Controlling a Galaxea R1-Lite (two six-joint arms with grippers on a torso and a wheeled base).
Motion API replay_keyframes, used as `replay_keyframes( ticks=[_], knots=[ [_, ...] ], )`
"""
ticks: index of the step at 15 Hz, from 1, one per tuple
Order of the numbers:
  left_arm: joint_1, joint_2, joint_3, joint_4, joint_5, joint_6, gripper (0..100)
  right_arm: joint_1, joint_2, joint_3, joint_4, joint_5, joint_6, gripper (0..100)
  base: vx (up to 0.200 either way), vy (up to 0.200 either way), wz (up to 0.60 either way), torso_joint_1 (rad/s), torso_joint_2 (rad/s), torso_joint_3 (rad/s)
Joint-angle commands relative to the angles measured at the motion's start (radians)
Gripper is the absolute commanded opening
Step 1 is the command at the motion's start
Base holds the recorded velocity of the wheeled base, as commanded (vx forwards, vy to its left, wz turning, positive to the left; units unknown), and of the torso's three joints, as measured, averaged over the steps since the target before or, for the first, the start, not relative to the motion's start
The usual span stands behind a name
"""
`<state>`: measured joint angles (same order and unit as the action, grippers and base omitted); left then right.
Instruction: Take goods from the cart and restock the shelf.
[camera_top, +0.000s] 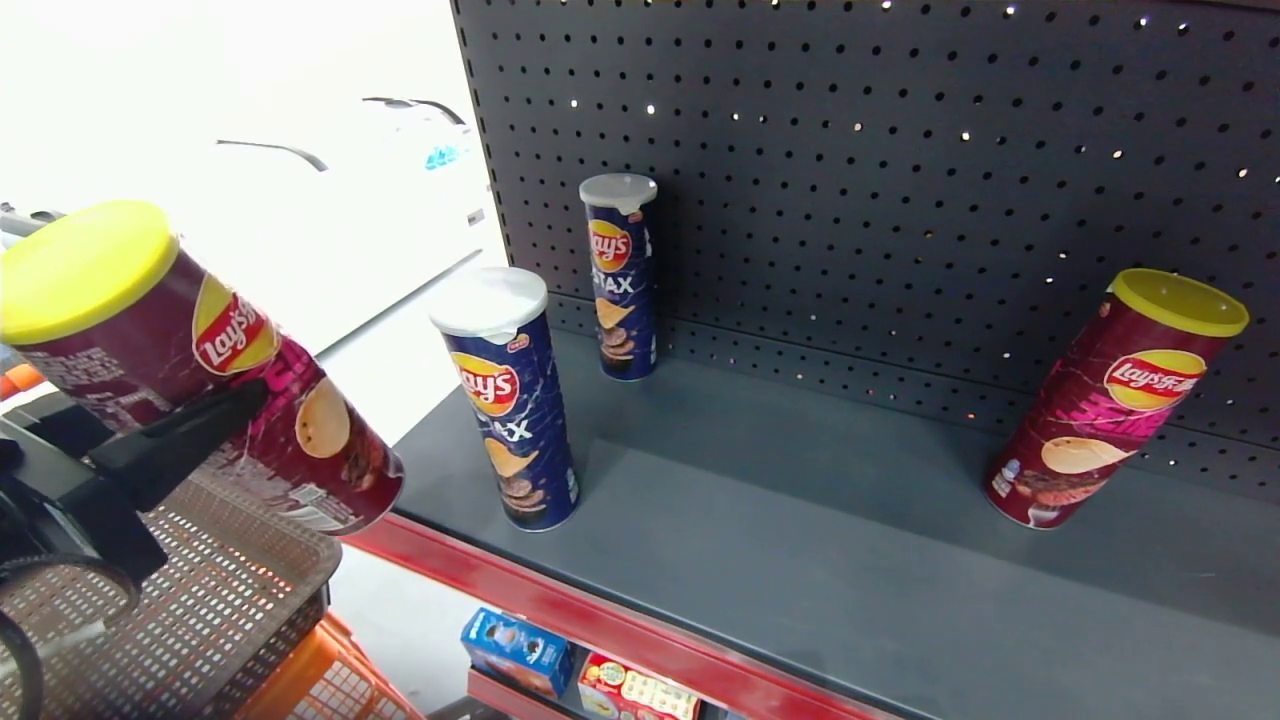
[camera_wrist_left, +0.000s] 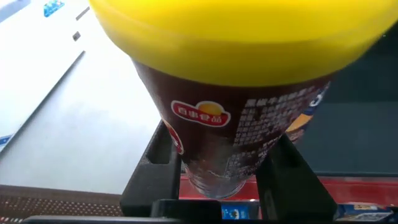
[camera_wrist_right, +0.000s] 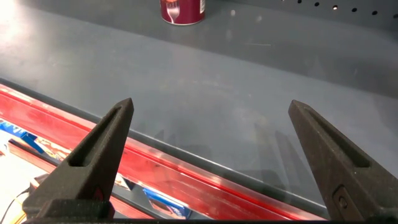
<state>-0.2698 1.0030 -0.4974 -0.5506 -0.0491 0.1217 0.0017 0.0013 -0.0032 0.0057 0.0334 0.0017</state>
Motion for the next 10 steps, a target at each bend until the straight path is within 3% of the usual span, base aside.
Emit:
replay_keyframes(
  ticks=[1,3,6,10],
  knots=[
    [-0.054,-0.003,0.005,0.003,-0.003,-0.01,0,0.0,0.0,0.0,0.0,0.0,0.0,100,0.0,0.0,0.0,0.0,0.0,0.0],
    [-0.118,-0.003,0.0,0.001,-0.054,-0.039,0,0.0,0.0,0.0,0.0,0.0,0.0,100,0.0,0.0,0.0,0.0,0.0,0.0],
    [-0.123,-0.001,-0.006,0.0,-0.133,-0.048,0,0.0,0.0,0.0,0.0,0.0,0.0,100,0.0,0.0,0.0,0.0,0.0,0.0],
    [-0.184,-0.004,-0.007,0.006,-0.144,-0.048,0,0.0,0.0,0.0,0.0,0.0,0.0,100,0.0,0.0,0.0,0.0,0.0,0.0]
  ],
)
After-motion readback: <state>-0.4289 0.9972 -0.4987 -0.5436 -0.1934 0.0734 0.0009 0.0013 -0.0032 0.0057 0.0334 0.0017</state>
